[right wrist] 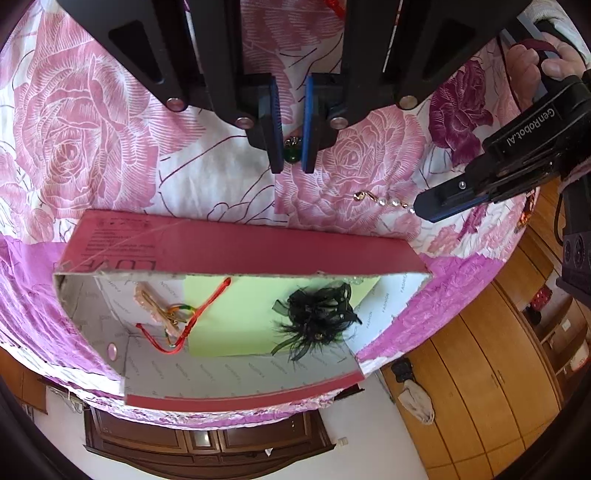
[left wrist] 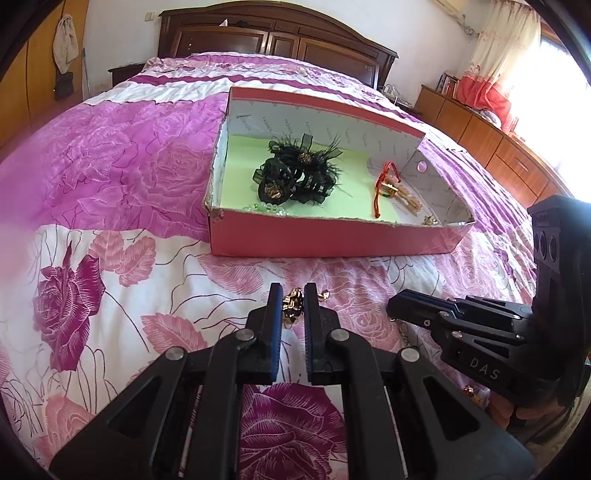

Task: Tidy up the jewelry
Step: 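Carry the gold earring in the left tool and the green earring in the right tool into the box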

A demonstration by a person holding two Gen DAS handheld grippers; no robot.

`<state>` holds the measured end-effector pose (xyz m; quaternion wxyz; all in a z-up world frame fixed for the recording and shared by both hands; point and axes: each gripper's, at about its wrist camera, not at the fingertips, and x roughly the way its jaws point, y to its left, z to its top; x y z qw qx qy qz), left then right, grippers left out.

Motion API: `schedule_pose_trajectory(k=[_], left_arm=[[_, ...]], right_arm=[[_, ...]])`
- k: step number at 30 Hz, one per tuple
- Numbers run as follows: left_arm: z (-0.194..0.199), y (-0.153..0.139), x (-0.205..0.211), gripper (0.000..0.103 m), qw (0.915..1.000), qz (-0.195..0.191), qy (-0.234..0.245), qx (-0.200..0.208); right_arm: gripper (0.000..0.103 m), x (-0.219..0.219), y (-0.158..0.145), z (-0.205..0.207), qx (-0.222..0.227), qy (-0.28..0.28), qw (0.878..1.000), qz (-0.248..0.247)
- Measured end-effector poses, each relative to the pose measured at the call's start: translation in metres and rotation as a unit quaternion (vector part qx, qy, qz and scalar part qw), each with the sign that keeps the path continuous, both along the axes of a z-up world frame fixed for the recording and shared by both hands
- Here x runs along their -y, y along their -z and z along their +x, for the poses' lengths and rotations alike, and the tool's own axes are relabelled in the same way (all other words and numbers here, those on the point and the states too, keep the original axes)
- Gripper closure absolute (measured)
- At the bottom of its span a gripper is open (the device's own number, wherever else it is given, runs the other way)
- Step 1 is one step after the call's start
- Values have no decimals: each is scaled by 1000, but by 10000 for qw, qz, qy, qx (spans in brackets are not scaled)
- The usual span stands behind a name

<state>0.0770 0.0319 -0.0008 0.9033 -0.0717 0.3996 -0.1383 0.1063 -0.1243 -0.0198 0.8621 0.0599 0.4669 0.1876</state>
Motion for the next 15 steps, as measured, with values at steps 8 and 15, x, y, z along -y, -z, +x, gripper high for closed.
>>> schedule_pose_trajectory(k=[8,15], left_arm=[[-7,-16,3,101,9997,-100,28,204],[-16,-35,9,101,9985,-173,96,515]], right_arm=[[92,15,-27,-19,501,114,9981,333],[92,19,-53,-35,992,168,9942,373]])
